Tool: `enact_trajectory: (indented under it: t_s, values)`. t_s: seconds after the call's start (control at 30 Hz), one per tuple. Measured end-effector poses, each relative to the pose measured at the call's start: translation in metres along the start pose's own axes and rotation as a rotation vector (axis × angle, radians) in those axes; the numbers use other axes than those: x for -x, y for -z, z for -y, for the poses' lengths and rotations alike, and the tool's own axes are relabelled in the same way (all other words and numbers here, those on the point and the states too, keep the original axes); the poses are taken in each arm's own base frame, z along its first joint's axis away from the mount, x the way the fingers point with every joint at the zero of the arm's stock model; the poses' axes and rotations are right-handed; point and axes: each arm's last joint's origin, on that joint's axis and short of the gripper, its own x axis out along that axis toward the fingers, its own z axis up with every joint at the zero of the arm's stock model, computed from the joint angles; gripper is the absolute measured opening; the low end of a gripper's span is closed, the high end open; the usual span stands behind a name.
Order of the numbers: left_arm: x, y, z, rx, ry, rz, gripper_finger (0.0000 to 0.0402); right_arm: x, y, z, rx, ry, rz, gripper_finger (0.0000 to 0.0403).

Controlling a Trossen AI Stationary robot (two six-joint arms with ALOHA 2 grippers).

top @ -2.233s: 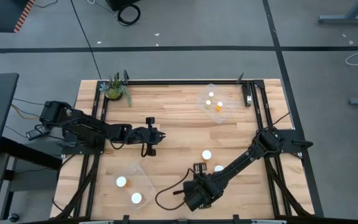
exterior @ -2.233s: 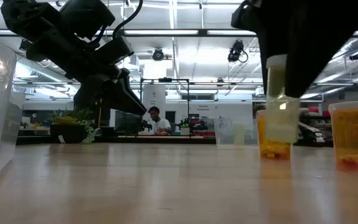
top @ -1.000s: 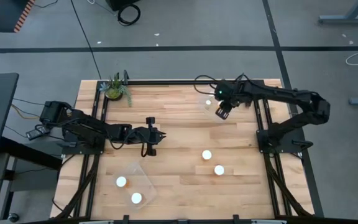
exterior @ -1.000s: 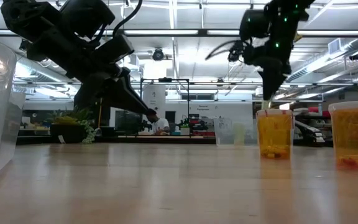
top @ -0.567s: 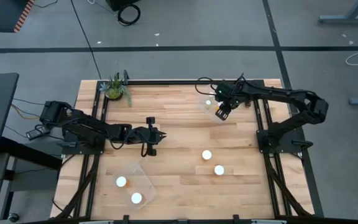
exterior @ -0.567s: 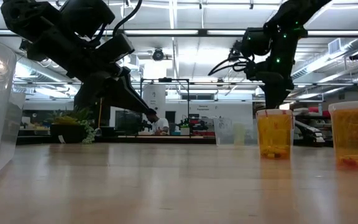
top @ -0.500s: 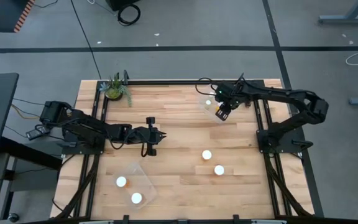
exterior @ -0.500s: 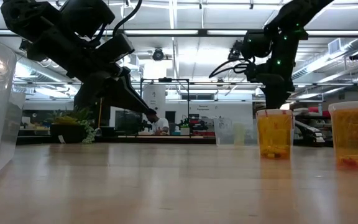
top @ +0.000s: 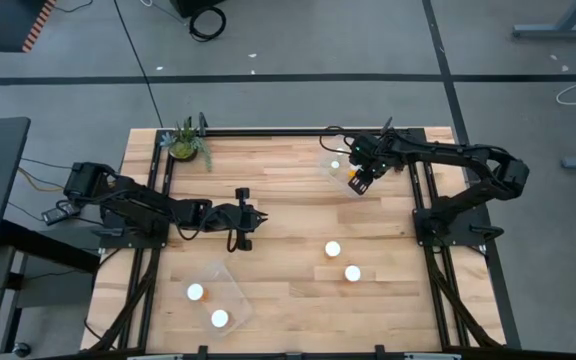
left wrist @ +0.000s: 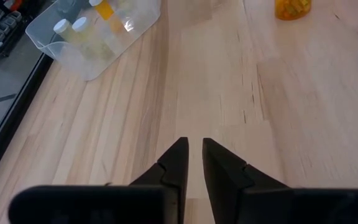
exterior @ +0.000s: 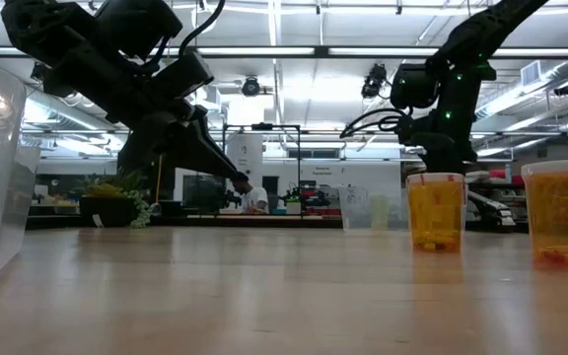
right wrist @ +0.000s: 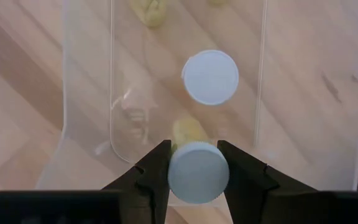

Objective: Pick and place medicine bottles into bin by pill shape (circle, oval)
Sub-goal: Put the small yellow pill bottle into the top transparent bin, then put the big orange pill bottle into the bottom transparent bin

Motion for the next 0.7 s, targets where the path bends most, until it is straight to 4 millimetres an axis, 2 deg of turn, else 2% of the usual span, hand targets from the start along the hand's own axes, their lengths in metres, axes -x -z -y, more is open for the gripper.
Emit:
enact_trajectory:
  t_s: [0.23, 0.5, 0.7]
  values:
    - [0.0000, 0.0001, 0.0000, 0.000, 0.000, 0.000, 0.0060, 0.0000, 0.0000, 0.0000, -0.002, 0.000, 0.000, 0.0135]
    - [0.0000, 0.0000, 0.0000, 0.000, 0.000, 0.000, 0.0053, 0.0000, 0.0000, 0.0000, -0.002, 0.000, 0.000, 0.0170]
    - [0.0000, 0.0001, 0.0000, 0.000, 0.000, -0.001, 0.0059, 0.0000, 0.0000, 0.0000, 0.001, 0.000, 0.000, 0.0178]
